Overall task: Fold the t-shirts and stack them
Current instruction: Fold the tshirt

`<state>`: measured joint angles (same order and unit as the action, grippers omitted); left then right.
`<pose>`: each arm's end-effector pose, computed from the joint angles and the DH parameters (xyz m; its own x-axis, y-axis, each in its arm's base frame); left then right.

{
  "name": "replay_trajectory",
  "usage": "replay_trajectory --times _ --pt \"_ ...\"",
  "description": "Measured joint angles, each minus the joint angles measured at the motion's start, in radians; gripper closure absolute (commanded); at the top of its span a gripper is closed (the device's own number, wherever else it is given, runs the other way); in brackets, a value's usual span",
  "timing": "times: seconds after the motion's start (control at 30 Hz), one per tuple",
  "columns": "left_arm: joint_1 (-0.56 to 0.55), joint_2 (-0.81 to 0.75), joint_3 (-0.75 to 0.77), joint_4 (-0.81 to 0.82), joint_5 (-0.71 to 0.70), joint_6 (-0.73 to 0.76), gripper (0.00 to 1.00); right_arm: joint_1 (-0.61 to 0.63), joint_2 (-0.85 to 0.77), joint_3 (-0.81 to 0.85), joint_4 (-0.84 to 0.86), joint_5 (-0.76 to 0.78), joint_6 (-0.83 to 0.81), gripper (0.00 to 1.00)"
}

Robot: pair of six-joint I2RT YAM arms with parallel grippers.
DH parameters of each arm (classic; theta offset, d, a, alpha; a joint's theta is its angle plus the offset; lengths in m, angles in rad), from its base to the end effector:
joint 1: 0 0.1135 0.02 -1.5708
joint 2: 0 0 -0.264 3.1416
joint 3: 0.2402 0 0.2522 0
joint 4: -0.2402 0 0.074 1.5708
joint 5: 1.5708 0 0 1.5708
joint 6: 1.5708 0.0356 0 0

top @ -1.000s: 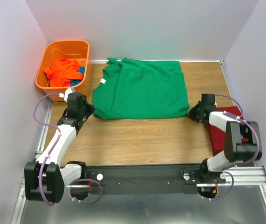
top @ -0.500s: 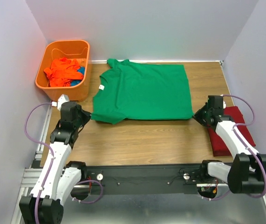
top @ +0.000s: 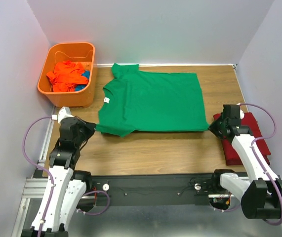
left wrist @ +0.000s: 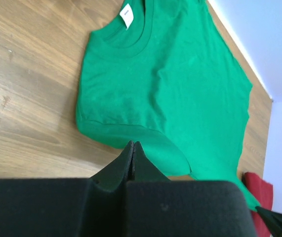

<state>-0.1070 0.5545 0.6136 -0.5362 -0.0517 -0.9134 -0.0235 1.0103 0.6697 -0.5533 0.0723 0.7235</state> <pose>0.1333 -0.0125 0.2766 -0.3273 -0.7599 -0.5616 -0.3241 0.6486 -0.6887 0.1991 -0.0073 0.2265 -0.5386 0.6731 -0.5067 0.5674 0.7344 0.3725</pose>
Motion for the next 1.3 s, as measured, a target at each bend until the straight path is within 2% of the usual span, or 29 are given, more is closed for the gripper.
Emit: replay_trajectory --times 0.2,0.37,0.63,0.87,1.3 --pt "-0.014 0.192 0.006 0.09 0.047 0.055 1.0 0.0 0.106 0.063 -0.001 0.006 -0.015 0.99" --pt "-0.02 0.473 0.136 0.188 0.058 0.117 1.0 0.0 0.308 0.157 0.069 -0.006 -0.036 0.99" --pt "-0.056 0.752 0.343 0.333 0.064 0.156 1.0 0.0 0.514 0.268 0.168 -0.011 -0.04 0.99" --pt "-0.072 0.924 0.454 0.351 0.064 0.161 1.0 0.0 0.592 0.312 0.197 -0.012 -0.039 0.99" --pt "-0.072 1.072 0.635 0.339 0.061 0.169 1.0 0.0 0.663 0.375 0.239 -0.014 -0.019 0.99"
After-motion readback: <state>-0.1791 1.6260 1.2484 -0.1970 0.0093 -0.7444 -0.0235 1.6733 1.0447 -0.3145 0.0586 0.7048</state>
